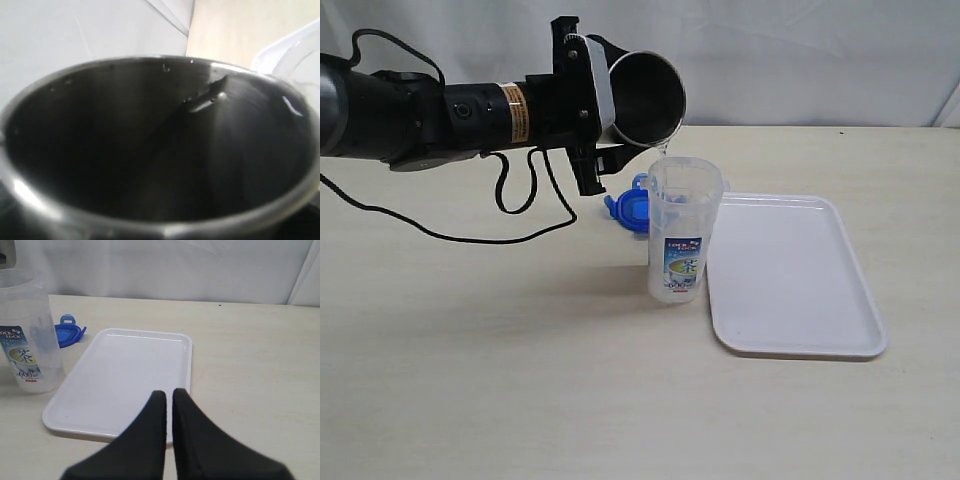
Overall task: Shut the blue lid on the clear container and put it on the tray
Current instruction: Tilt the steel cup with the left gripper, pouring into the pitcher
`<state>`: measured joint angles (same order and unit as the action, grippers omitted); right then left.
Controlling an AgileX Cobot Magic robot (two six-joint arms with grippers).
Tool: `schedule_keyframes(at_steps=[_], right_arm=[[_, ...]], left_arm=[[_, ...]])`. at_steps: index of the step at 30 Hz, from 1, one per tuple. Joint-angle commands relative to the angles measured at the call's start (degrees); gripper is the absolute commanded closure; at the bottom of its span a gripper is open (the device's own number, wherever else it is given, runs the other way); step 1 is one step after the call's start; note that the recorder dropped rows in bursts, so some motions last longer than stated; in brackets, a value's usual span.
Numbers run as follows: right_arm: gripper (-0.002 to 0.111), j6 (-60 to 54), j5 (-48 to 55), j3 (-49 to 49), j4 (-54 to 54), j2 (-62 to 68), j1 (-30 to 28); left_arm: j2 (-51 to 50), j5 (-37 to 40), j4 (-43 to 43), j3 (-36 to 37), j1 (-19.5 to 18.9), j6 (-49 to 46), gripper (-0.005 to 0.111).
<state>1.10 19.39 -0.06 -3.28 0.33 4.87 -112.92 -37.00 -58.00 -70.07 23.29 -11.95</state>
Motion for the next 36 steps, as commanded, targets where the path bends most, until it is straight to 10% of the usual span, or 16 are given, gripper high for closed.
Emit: schedule_keyframes(at_steps=[1, 36], right_arm=[[0.104, 0.18, -0.04, 0.06, -0.58, -0.33, -0.19], [0.104, 0.18, -0.04, 0.06, -0.58, -0.33, -0.19]], left_arm=[[1.29, -2.62, 2.16, -0.98, 0.12, -0.45, 0.107], [1.29, -2.36, 2.16, -0.98, 0.12, -3.11, 0.107]])
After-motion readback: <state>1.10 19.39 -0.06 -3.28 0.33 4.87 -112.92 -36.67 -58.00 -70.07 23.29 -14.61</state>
